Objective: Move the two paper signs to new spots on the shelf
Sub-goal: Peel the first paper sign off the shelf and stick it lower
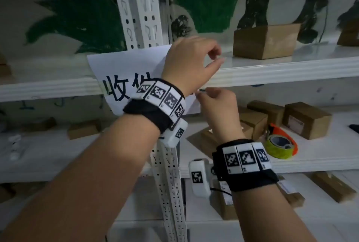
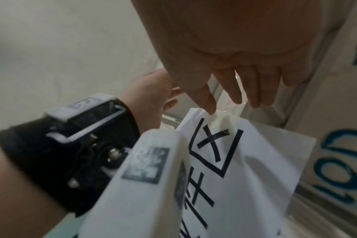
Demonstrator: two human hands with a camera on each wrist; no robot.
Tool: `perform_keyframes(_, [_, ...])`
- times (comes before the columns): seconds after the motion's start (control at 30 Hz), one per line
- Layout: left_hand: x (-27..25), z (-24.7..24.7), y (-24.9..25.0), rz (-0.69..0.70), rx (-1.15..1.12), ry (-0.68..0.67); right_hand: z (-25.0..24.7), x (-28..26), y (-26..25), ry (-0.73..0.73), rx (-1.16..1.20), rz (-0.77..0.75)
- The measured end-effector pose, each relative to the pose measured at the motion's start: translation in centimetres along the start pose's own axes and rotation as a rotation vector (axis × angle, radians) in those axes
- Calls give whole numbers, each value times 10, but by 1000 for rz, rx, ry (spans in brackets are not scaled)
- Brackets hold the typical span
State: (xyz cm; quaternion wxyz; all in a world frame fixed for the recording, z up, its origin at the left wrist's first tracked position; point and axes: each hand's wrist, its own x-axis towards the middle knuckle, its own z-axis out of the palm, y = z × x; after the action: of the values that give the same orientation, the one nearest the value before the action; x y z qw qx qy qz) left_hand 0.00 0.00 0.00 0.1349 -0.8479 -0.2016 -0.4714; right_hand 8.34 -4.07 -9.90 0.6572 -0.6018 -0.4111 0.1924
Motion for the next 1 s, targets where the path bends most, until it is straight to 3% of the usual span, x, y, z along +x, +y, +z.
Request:
perform_keyframes(0.13, [24, -7, 7, 28, 42, -189, 5, 18, 12, 41, 338, 180])
perform_keyframes(0.3, [45, 1, -18, 122, 191, -287, 18, 36, 23, 92, 488, 263])
perform_keyframes(0.4, [47, 10, -30, 166, 310, -387, 26, 38, 19, 80, 458, 225])
perform_keyframes(0.57, [45, 23, -49, 192, 473, -550, 27, 33, 13, 116, 116, 37])
perform_keyframes(0.7, [51, 25, -49, 200, 562, -565, 27, 34, 12, 131, 57, 31])
perform_keyframes(1.0, [59, 20, -30, 167, 602, -587, 23, 28, 13, 132, 229, 71])
